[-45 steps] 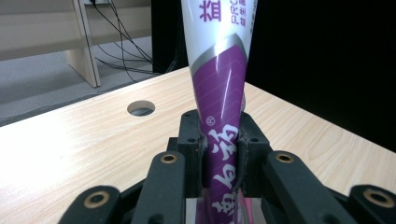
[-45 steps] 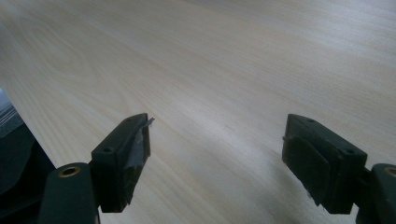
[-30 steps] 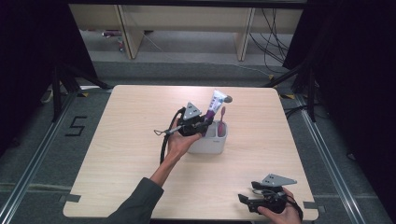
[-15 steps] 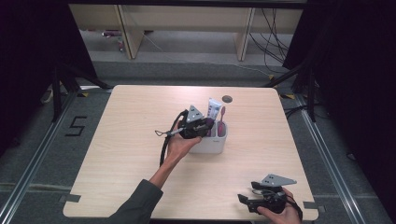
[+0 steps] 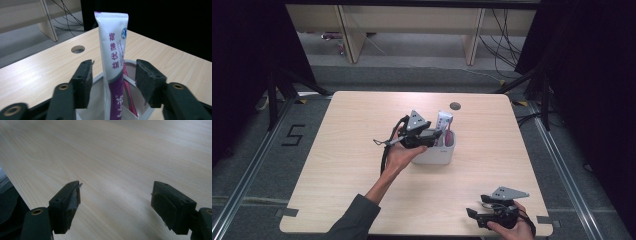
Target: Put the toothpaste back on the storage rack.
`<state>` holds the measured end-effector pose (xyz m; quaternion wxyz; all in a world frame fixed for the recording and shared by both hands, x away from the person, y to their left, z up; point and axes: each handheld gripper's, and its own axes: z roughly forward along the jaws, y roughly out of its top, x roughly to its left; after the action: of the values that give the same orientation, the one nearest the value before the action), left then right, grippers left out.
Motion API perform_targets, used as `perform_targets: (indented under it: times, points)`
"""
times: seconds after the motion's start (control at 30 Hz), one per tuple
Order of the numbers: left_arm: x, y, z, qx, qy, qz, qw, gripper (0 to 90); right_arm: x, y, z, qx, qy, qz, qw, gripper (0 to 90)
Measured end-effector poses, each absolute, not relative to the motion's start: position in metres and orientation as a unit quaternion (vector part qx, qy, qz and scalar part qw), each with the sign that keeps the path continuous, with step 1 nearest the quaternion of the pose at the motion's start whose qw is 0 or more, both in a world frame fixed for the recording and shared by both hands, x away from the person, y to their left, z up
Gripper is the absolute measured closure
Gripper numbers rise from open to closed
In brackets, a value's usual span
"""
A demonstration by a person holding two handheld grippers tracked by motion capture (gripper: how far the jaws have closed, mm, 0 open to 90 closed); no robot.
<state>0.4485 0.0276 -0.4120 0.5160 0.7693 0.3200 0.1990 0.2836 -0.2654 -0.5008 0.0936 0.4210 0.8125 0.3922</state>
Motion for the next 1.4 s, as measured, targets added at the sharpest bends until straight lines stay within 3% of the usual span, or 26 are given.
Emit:
perform_targets:
  times: [0.03,0.73,1.4]
  points:
    - [0.448,0.029,-0.412,0.772,0.321,0.199,0.512,41.7,0.284,-0.265,-0.501,0.421,0.812,0.393,0.091,24.0]
    - [0.434,0.054,-0.413,0.775,0.337,0.173,0.506,27.6,0.284,-0.265,-0.501,0.423,0.812,0.391,0.094,24.0]
    - [0.419,0.087,-0.415,0.768,0.35,0.168,0.51,20.8,0.282,-0.262,-0.502,0.436,0.805,0.394,0.081,24.0]
